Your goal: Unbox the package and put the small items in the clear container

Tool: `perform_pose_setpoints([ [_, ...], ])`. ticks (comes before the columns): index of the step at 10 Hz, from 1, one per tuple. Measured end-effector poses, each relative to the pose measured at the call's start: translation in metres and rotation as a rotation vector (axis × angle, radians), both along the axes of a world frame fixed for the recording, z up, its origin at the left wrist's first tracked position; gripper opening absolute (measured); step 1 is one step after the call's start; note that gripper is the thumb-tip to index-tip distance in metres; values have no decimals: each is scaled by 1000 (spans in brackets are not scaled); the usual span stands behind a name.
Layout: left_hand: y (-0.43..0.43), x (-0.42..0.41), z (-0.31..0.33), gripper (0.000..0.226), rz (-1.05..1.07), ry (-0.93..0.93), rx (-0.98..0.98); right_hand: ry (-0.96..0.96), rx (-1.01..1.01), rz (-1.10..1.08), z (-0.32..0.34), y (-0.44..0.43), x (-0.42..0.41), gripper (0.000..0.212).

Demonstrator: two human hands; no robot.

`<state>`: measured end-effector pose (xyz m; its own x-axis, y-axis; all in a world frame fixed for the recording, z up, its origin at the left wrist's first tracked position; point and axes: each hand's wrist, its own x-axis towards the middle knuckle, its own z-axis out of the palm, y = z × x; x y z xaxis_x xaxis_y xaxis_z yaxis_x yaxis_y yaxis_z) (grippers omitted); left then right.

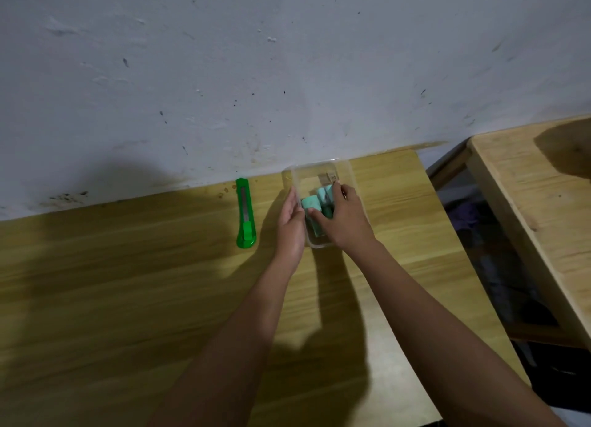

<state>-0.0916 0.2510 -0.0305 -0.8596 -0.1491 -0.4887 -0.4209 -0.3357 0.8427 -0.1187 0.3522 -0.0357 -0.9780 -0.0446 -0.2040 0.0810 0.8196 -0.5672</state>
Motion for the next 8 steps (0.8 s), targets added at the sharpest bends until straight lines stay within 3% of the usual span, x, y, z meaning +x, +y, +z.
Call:
perform_pose_setpoints([
  [3, -3, -2, 14, 50, -58, -25, -159, 27, -15, -3, 11, 3, 2, 68],
  [5, -9, 1, 34, 46, -292, 14, -510, 41, -24, 40, 36, 15, 3, 53],
  [6, -20, 7, 42, 45, -457, 80, -831, 37, -22, 80, 45, 22, 12, 50],
  [7, -35, 28, 51, 47, -615, 76, -987, -3, -44, 99, 53, 35, 46, 45],
  [8, -44, 104, 63, 43, -621, 22, -970, -84, -54, 76, 56, 51, 127, 52],
])
